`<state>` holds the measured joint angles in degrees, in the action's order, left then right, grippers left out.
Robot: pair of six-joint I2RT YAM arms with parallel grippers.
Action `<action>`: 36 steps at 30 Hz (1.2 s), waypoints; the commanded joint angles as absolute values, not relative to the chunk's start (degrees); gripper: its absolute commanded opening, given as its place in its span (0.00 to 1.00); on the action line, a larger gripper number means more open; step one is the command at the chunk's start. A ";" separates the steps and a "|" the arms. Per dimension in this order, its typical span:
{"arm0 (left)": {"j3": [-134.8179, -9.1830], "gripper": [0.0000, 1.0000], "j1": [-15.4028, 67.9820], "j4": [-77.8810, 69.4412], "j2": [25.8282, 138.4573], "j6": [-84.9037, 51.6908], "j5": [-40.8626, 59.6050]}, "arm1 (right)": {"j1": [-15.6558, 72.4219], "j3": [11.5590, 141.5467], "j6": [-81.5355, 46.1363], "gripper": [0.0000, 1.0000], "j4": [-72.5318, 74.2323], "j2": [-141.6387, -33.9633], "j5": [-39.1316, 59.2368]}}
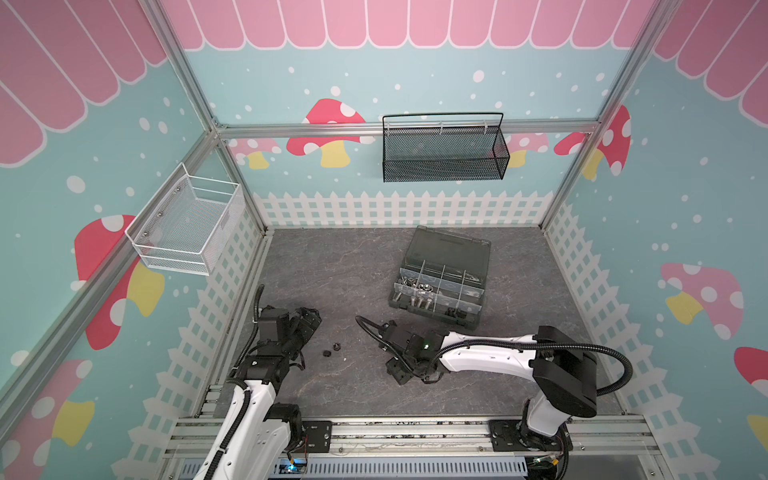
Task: Sort the screws and nuts into containers
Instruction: 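Lower the right gripper around one black hex nut and close it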
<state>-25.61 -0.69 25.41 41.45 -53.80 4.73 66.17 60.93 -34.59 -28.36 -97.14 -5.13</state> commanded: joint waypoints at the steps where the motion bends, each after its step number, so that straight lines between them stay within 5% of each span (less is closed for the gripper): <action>1: -25.49 1.00 -1.11 26.33 41.64 -54.58 4.00 | 66.62 61.09 -35.84 0.52 -29.80 -98.49 -6.61; 36: -26.31 1.00 -1.20 26.02 42.10 -54.80 4.91 | 65.59 61.51 -35.49 0.32 -27.24 -104.41 -6.52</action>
<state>-25.61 -0.73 25.45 42.15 -53.80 4.78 66.00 60.95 -35.14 -26.22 -102.65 -7.22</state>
